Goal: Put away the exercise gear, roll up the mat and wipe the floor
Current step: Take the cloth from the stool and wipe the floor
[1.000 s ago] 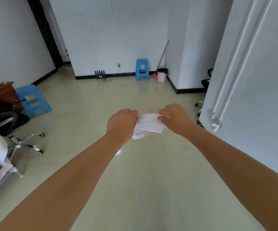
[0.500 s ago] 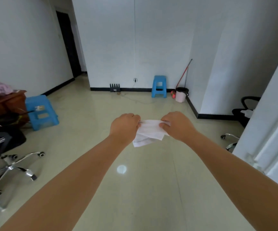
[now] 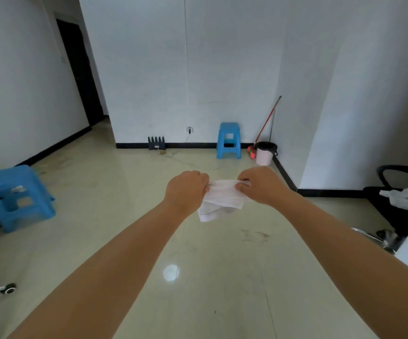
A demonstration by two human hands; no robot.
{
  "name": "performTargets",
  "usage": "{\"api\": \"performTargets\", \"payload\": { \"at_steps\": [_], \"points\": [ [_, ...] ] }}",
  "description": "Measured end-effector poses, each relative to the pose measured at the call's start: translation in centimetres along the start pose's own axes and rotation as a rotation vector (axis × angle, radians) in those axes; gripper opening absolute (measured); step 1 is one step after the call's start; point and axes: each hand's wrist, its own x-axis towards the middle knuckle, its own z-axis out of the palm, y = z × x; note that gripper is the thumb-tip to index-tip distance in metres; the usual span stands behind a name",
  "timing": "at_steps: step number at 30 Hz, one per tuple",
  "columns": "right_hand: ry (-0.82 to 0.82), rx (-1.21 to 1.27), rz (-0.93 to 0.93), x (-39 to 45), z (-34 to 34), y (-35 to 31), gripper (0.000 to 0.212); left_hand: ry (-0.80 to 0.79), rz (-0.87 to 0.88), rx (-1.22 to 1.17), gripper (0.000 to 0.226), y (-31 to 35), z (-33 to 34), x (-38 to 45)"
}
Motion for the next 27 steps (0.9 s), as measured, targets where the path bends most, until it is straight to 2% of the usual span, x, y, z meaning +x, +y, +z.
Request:
{"api": "performTargets", "payload": {
  "at_steps": [7,15,27],
  "points": [
    [-0.048,-0.011,-0.059,20.2,1.3,8.4,0.029,-0.096,-0.012,0.012,0.029,-3.7,4.4,20.3],
    [-0.07,0.019,-0.081,40.7,3.2,15.1,0.03,-0.125,-0.03,0.036,0.03,-9.1,9.4,40.1],
    [-0.002,-0.019,-0.039,73.3,4.8,24.5,0.022,-0.091,0.061,0.064,0.023,-18.8,16.5,73.4]
  ]
}}
